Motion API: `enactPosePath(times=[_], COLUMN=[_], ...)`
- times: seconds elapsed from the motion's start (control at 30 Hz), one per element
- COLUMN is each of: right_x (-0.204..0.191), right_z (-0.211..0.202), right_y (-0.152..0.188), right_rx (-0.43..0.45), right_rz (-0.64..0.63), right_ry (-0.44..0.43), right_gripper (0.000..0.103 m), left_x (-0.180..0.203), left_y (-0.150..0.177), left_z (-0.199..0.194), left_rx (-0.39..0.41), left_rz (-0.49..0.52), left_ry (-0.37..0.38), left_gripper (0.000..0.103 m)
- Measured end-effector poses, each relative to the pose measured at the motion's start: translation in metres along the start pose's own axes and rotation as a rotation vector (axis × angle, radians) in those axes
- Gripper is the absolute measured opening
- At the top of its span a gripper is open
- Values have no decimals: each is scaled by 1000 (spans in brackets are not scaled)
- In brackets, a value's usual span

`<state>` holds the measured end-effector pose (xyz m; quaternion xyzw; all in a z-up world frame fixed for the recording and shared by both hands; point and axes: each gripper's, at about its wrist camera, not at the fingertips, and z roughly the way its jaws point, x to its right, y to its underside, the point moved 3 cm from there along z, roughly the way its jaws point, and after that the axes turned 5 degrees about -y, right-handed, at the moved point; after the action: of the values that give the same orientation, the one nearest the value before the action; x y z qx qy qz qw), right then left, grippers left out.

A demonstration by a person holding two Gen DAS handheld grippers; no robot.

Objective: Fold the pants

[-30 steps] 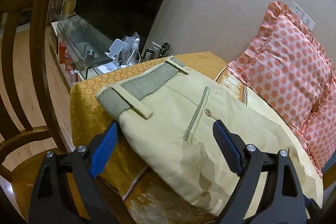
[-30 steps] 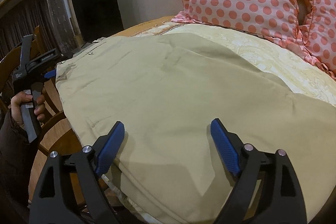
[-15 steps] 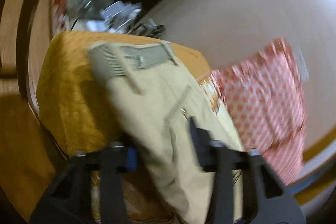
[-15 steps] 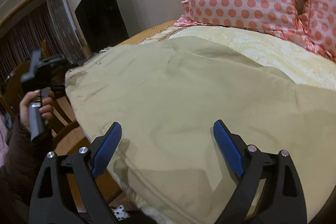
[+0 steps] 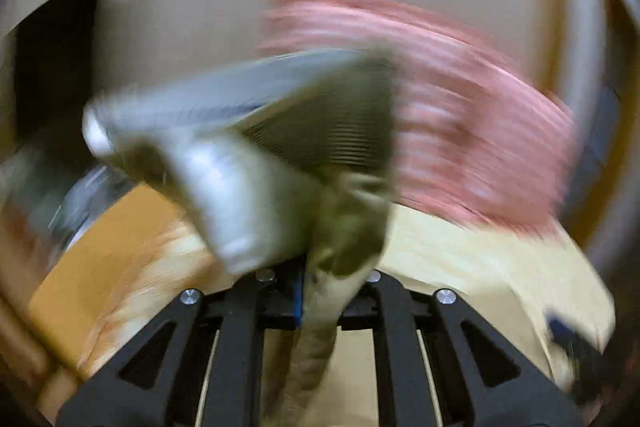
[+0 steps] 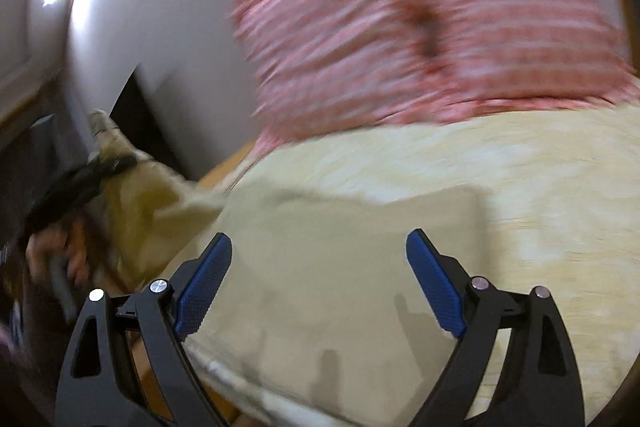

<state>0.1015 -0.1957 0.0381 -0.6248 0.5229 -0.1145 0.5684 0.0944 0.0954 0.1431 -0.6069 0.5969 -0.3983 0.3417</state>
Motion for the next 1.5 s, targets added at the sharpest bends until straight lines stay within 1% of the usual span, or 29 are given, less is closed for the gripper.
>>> enactPosePath(times=[0.1,0.13,0.2,0.27,0.3,0.37,0.43,0.47,0.5,0.53,0.57,0.6,0.63,0.67,0.7,0.73,0.8,0.83,0.87,0.9,0.97,1.0,1.1,1.23,1.27,1.33,1.37,1.4,1.5], right_x=[44,56,85,103,108,112,113,113,112,108,107,107,106,103,102,101,98,99,101,103,104,105,112,113,115,121,122,120,111], right_z=[-25,-31,-40,-45,-44,-41,-29,-18,-7,-2,8,17,24,31,35,41,50,53,57,59,63,64,61,61,63,67,68,67,63], right_y=[-8,-8,-8,-8,-8,-9,-9,-7,-5,-2,-1,0,-1,-2,-3,-3,-5,-5,-7,-7,-7,-6,-3,-4,-4,-6,-7,-8,-28], right_rx=[65,77,96,91,77,48,-10,-60,-117,-155,-198,-228,-245,-258,-268,-288,-297,-296,-290,-289,-302,-313,-317,-332,-341,-363,-375,-381,-365], right_rz=[170,224,339,415,433,451,475,489,484,472,445,421,393,363,353,347,302,284,281,278,258,252,267,266,282,343,352,342,299], right_ry=[37,38,45,39,30,4,-45,-70,-75,-60,-28,-7,13,13,-3,-14,-4,-5,-10,-15,-11,-18,-64,-80,-89,-125,-129,-126,-157], right_gripper=[91,91,91,91,91,91,91,91,90,89,89,83,80,79,68,64,64,64,64,61,41,30,24,24,24,24,24,18,11], left_x=[91,122,153,172,174,178,181,180,180,176,168,161,146,131,112,75,31,3,-12,-29,-41,-44,-41,-39,-36,-32,-27,-23,-12], left_y=[29,51,82,121,130,143,146,145,143,139,131,122,110,94,83,67,53,50,49,52,56,59,56,58,58,59,57,54,36], left_z=[4,9,16,31,34,30,28,27,25,17,11,6,4,9,17,35,65,90,107,130,157,171,187,187,186,190,189,187,181], left_rx=[-52,-88,-145,-266,-288,-249,-227,-224,-218,-222,-233,-240,-236,-228,-227,-246,-274,-323,-358,-415,-501,-552,-573,-583,-586,-610,-619,-625,-588], left_rz=[222,310,416,476,483,546,579,582,578,554,514,457,384,312,242,137,15,-37,-61,-97,-159,-197,-180,-199,-192,-179,-171,-163,-75], left_ry=[179,239,298,347,361,308,257,242,249,292,336,383,421,424,397,313,235,194,161,139,173,231,266,311,314,313,316,341,313], left_gripper=[11,11,11,11,11,13,26,36,37,39,49,62,68,71,71,71,68,67,58,54,48,47,48,50,47,33,16,9,9])
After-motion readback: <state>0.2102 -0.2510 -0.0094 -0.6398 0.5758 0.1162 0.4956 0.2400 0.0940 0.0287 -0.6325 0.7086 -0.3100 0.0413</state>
